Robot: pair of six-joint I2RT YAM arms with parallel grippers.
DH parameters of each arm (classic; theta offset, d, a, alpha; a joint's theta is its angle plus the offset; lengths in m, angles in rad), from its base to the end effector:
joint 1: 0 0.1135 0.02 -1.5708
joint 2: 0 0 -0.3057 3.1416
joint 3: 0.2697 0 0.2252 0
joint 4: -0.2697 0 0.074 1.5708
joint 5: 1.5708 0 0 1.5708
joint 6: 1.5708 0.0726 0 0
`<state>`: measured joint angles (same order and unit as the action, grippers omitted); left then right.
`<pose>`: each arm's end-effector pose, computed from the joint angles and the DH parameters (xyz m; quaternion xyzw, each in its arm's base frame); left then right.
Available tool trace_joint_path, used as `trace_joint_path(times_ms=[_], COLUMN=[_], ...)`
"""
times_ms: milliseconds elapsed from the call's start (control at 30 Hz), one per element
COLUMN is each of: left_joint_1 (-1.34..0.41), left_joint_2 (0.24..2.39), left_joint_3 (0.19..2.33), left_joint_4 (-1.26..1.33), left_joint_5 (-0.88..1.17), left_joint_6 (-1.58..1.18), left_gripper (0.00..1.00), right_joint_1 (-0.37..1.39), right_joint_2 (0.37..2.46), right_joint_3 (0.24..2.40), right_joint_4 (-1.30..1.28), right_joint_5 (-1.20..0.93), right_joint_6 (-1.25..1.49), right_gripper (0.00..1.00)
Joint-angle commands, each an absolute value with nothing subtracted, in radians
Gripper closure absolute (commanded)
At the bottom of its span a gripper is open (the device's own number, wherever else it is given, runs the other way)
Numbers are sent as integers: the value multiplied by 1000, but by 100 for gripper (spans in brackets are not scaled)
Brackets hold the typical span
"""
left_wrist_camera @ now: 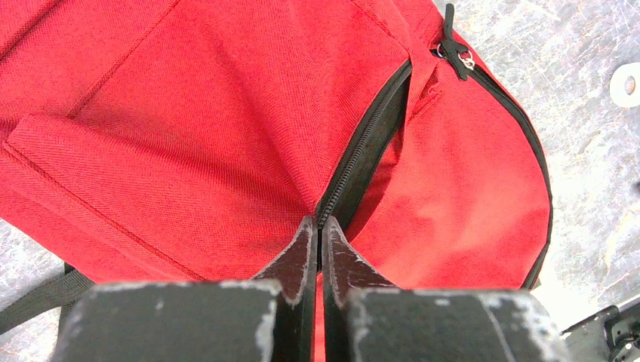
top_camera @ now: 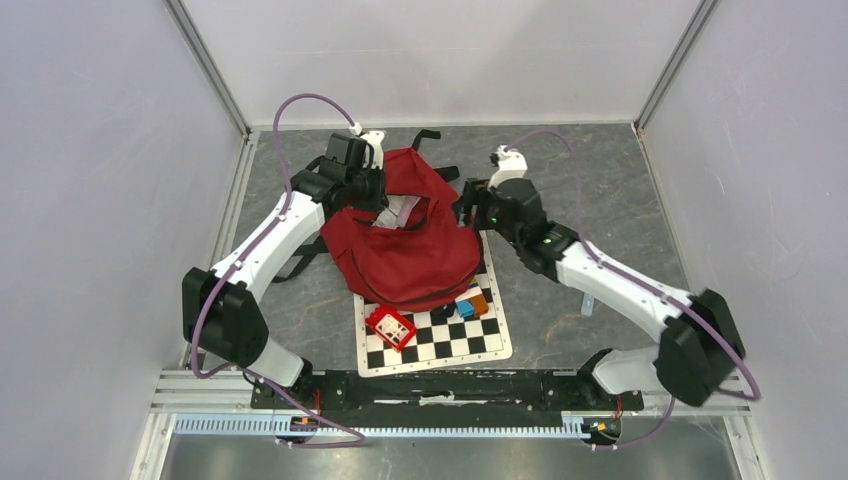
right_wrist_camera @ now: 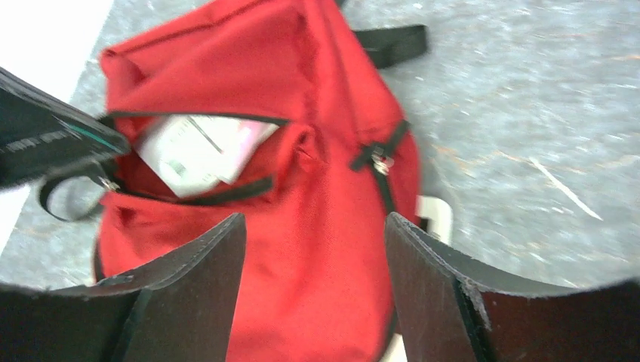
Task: Pack the student bag
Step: Place the stationery in the student bag, then pick up the stationery from the center of the board.
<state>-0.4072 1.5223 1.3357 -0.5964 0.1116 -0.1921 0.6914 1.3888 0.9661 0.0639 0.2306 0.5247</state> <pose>0.3027 -0.1394 0.3344 0.1203 0.9144 -0.1623 0.3509 0.2592 0.1930 0.3290 -0.0027 0.8191 0.2456 0.5184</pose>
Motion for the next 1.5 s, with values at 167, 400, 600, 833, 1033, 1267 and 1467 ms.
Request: trace_joint_path(times_ms=[167,400,600,833,1033,1267,1467], left_joint_1=[-407,-407,-408,-408,-408,-408,-407], left_joint_2=[1482,1510,1512,1521,1535,1539,1543], left_joint_3=[1347,1346,1344,1342,1345,1345,1348], left_joint_4=[-548,-549,-548,-546,-548,-548,-549], left_joint_5=[142,149,146,145,161,167,182], left_joint_6=[-233,-238,-239,-238,-241,-242,-247], left_gripper=[98,98,98,98,98,98,98], right_joint_1=[463,295,141,6,-53,-64,-64], right_joint_2=[1061,968,920,926,949,1007,984], right_joint_3=[790,683,615,549,516,498,478], right_joint_4=[-395,-574,-618,-617,-615,-608,-576], right_joint_5=[77,89,115,72,100,106,73], right_joint_6=[375,430,437,450,451,414,404], right_gripper=[24,24,22,19,18,25,33])
